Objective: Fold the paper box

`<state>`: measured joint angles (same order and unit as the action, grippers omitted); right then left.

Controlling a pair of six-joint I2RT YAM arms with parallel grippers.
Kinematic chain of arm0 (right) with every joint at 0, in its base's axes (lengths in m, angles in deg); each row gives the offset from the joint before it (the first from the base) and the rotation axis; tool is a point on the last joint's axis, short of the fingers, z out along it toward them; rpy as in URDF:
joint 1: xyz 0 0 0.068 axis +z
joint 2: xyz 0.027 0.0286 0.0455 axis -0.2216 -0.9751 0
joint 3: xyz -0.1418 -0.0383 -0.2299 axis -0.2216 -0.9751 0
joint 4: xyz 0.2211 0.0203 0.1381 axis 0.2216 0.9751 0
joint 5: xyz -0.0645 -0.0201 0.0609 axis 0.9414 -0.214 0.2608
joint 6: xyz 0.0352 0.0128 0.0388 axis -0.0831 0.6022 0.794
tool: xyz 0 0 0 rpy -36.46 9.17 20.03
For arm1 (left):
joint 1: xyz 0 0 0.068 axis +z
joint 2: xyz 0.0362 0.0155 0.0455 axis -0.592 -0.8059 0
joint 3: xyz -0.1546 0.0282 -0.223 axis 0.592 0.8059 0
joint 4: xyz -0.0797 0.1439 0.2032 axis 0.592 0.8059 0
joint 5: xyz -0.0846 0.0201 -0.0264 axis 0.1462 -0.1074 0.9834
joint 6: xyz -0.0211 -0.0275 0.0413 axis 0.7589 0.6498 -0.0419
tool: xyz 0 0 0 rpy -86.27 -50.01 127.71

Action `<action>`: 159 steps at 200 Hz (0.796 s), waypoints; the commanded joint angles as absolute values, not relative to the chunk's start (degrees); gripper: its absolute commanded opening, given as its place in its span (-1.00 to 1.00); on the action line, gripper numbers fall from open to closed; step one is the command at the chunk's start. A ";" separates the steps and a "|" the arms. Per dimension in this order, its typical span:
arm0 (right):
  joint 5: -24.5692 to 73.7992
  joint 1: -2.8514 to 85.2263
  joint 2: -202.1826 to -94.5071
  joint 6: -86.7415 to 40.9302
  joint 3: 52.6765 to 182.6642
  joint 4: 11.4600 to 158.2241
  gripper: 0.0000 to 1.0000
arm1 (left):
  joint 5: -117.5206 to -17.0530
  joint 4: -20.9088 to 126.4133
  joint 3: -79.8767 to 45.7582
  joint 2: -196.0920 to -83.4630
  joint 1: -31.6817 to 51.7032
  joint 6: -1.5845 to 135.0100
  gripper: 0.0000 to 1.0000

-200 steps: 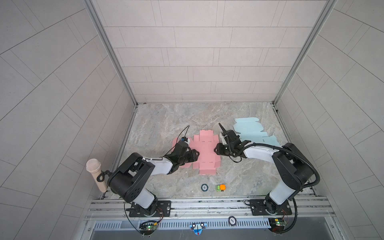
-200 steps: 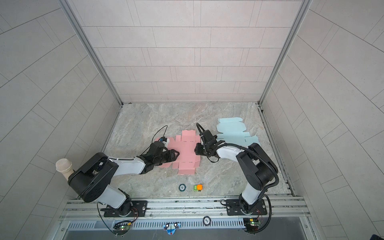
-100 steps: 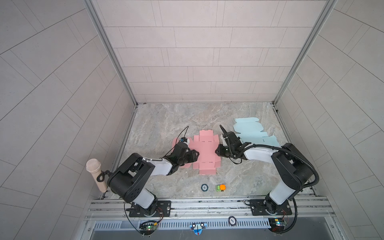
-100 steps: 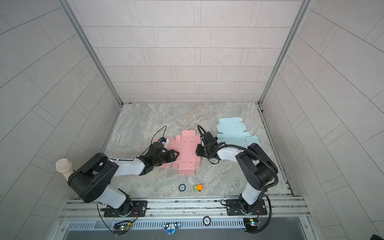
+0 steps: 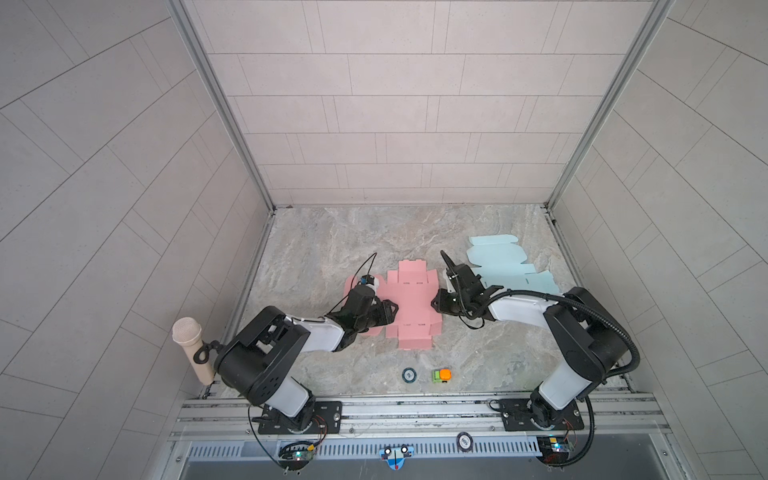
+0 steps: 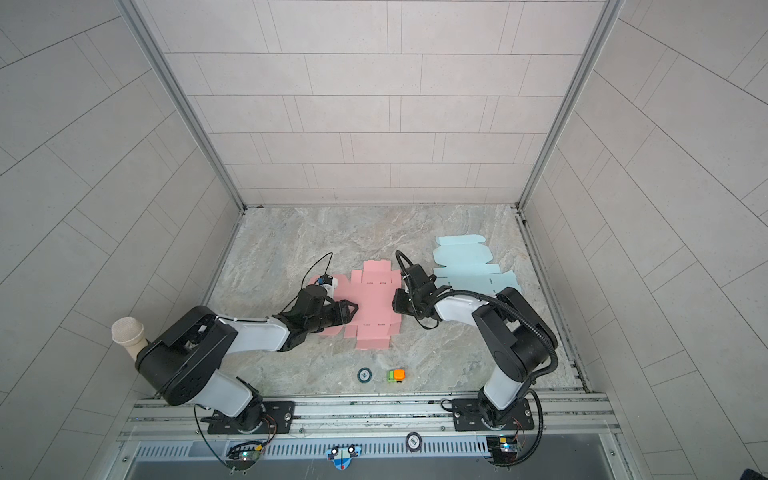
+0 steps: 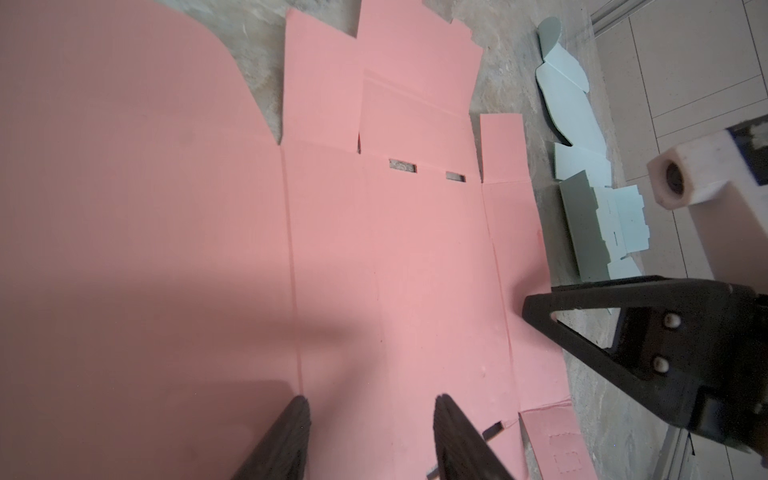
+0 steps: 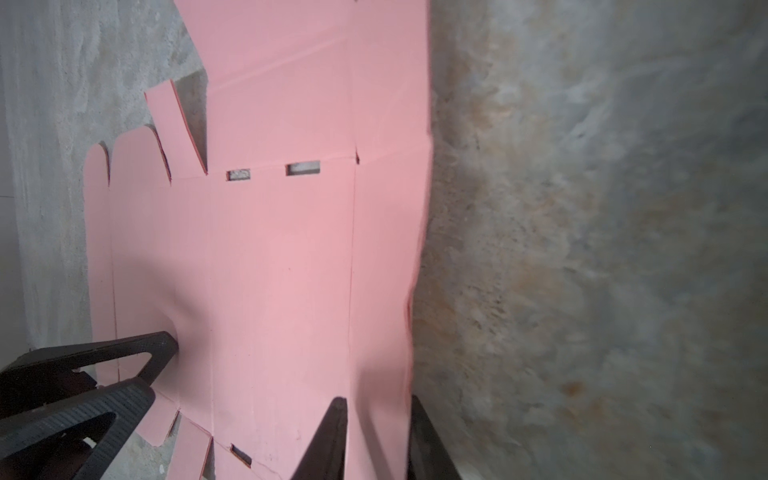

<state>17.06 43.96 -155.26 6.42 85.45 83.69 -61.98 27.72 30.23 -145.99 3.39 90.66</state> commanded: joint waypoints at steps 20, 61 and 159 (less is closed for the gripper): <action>16.36 43.82 -152.21 10.68 84.40 80.39 -0.47 | -62.77 33.53 32.35 -146.78 3.52 91.16 0.05; 16.31 43.82 -152.00 10.34 84.72 80.79 -0.59 | -62.68 33.07 32.72 -146.66 3.34 91.41 0.05; 23.67 44.18 -150.46 -4.18 90.57 96.58 -0.88 | -62.99 37.70 33.10 -139.68 3.26 90.52 0.01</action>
